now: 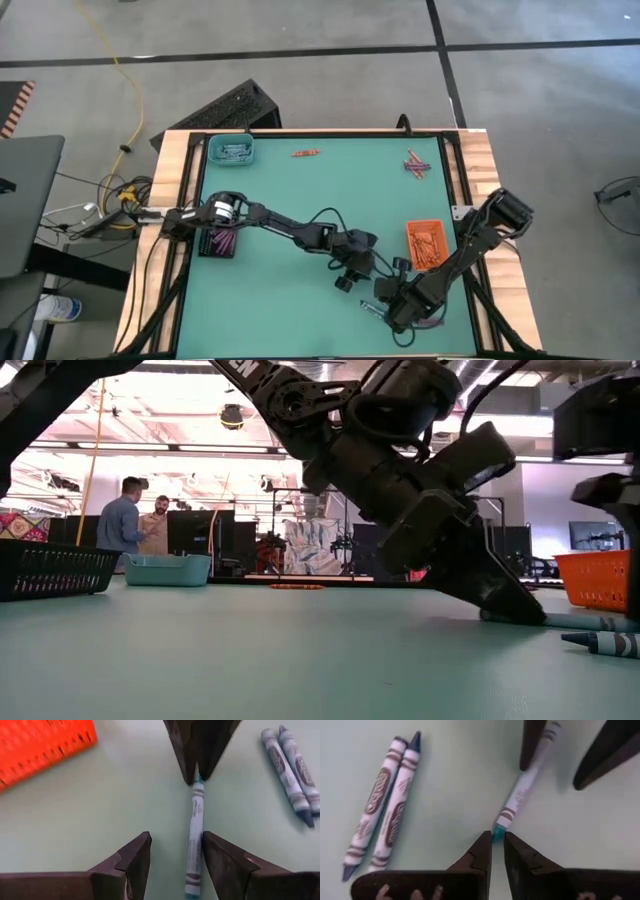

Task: Sort crayons
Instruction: Put the green crayon into the green bin

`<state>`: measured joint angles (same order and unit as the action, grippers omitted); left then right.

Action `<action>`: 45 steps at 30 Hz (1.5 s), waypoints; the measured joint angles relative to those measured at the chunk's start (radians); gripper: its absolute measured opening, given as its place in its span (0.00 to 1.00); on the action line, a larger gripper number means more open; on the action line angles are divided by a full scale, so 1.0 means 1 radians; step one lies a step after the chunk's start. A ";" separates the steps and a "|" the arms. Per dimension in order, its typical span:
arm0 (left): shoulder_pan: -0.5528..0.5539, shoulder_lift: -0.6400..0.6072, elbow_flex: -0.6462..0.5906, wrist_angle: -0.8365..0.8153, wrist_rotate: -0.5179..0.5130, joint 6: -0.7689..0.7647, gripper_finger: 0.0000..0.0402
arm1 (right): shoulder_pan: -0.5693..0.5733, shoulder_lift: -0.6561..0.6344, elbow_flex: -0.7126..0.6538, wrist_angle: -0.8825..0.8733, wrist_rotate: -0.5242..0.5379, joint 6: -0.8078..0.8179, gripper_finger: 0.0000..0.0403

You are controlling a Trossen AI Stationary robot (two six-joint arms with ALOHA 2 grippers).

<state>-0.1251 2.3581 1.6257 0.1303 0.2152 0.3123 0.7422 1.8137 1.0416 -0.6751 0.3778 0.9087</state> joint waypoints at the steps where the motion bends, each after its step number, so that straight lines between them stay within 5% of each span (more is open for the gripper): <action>1: 0.003 0.000 0.000 -0.017 0.011 0.001 0.42 | -0.006 0.000 0.000 0.000 0.001 -0.010 0.16; 9: 0.006 -0.002 0.001 -0.081 0.016 0.041 0.38 | -0.024 0.000 0.000 0.005 0.003 -0.028 0.16; 18: -0.012 -0.002 0.001 -0.112 0.009 0.130 0.03 | -0.017 0.000 0.000 0.005 0.002 -0.020 0.16; 30: -0.032 -0.016 0.001 -0.161 -0.095 0.182 0.01 | -0.013 -0.084 0.000 -0.004 0.016 -0.019 0.16; 45: -0.016 -0.167 -0.002 -0.497 -0.349 0.269 0.01 | 0.054 -0.245 0.001 -0.032 0.129 -0.008 0.16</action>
<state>-0.1413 2.1908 1.6238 -0.3664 -0.1342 0.5816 0.7967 1.5684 1.0428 -0.7071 0.5068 0.9009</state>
